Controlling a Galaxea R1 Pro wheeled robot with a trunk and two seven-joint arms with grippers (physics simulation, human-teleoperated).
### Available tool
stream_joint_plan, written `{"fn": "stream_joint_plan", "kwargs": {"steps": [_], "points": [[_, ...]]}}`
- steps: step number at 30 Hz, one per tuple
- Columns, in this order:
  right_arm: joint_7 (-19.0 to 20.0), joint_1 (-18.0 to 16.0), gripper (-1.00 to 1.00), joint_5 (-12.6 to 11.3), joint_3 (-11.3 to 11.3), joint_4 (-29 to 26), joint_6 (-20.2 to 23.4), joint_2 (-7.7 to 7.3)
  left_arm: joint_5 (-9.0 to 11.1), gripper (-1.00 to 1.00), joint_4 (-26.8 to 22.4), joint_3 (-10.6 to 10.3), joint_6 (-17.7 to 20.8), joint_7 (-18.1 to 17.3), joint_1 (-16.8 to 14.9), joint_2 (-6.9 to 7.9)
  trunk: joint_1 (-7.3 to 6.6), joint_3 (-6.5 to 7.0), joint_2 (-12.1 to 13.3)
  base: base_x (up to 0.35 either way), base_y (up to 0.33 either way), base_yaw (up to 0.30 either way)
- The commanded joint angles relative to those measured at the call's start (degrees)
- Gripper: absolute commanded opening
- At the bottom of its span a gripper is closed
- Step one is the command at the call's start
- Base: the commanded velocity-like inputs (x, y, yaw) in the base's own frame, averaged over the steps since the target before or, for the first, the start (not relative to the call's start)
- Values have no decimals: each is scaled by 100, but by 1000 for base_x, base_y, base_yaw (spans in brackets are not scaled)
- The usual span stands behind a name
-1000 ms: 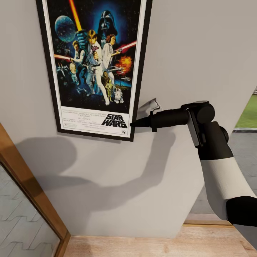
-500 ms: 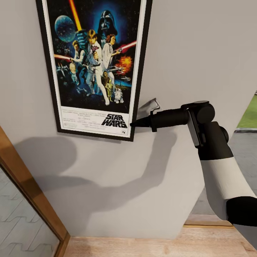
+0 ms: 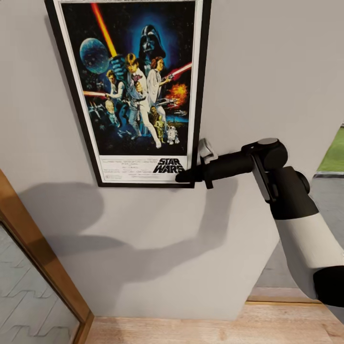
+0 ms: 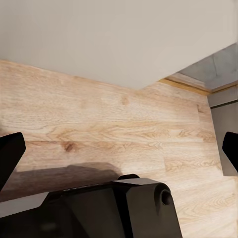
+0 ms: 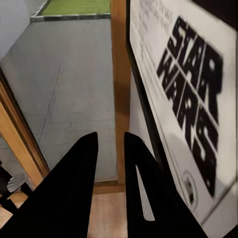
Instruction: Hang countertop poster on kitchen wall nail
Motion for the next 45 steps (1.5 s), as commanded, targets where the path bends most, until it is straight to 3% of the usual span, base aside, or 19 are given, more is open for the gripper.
{"fn": "stream_joint_plan", "kwargs": {"steps": [1, 24, 25, 45], "points": [[-27, 29, -100, 32, -27, 29, 93, 32, 45, 100, 2, -50, -26, -12, -6, 1, 4, -15, -11, 0, 0, 0], [188, 45, -100, 306, -195, 245, -54, 162, 45, 100, 2, -50, -26, -4, -6, 20, 4, -15, -11, 0, 0, 0], [-238, 80, 100, 94, -1024, 245, 728, 332, 45, 100, 2, -50, -26, -4, -6, 19, 4, -15, -11, 0, 0, 0], [-233, 81, 100, 100, -1045, 247, 735, 331, 45, 100, 2, -61, -27, -5, -6, 19, 4, -15, -11, 0, 0, 0]]}}
